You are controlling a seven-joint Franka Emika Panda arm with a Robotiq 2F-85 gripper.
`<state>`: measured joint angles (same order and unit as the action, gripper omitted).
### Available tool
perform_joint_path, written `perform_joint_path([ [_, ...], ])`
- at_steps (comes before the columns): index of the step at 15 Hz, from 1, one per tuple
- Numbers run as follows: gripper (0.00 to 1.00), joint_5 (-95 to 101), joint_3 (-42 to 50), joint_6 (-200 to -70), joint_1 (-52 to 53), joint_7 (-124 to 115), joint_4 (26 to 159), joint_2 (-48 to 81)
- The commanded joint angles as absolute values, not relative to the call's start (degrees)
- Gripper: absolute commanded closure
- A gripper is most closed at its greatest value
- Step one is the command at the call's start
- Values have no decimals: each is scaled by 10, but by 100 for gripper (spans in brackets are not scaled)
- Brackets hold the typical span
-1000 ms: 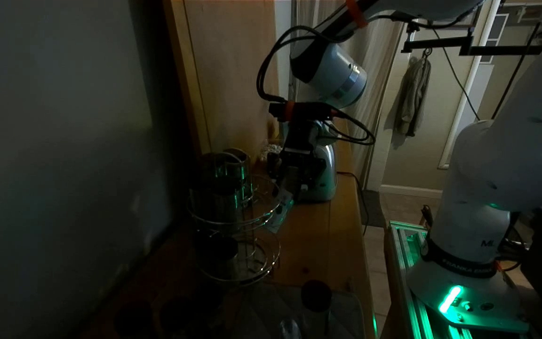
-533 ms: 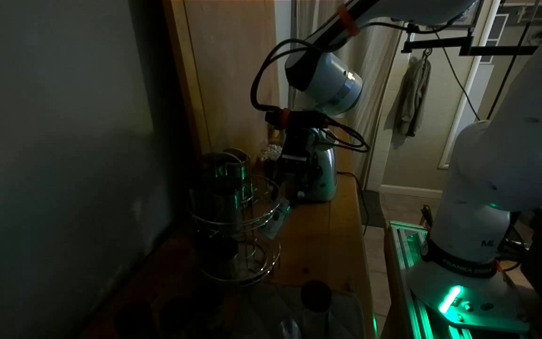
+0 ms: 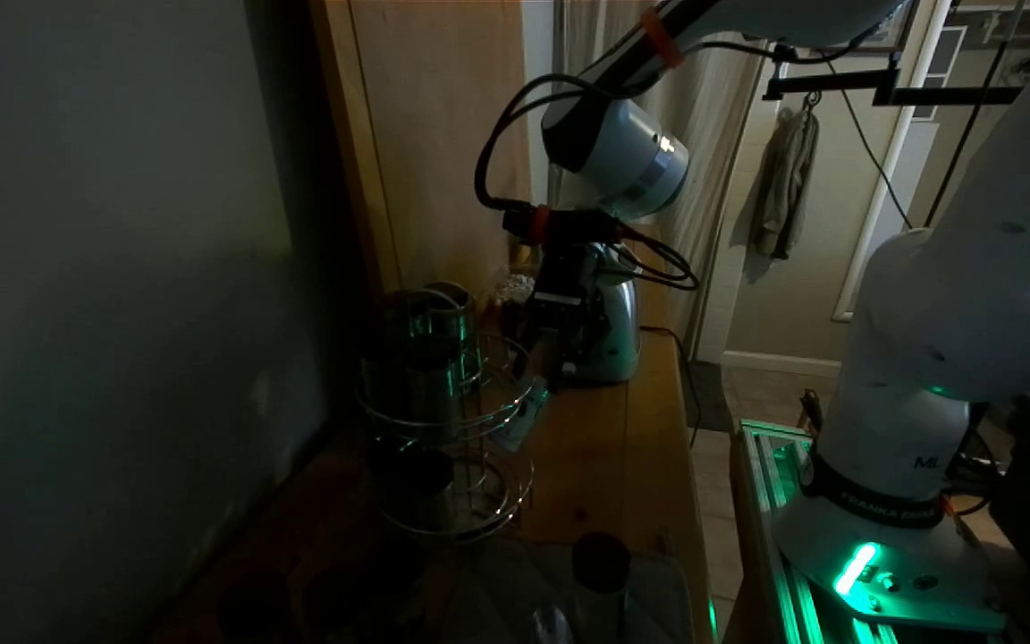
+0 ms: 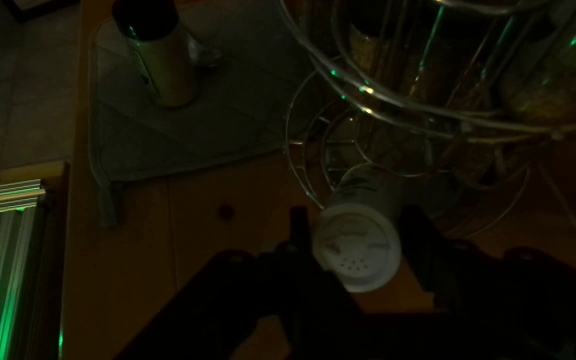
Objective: Rotate the silver stand then put the white container on the bottom shelf of the stand.
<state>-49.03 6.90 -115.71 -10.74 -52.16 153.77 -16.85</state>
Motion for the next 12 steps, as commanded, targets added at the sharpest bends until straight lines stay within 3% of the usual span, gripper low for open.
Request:
perform_joint_path([
  [1,76,-499,61,-1172,-109,-522,1534,-175],
  [11,76,-493,43,-1187,-102,-531,1527,-173],
  [12,28,-492,42,-1187,-102,-532,1526,-172],
])
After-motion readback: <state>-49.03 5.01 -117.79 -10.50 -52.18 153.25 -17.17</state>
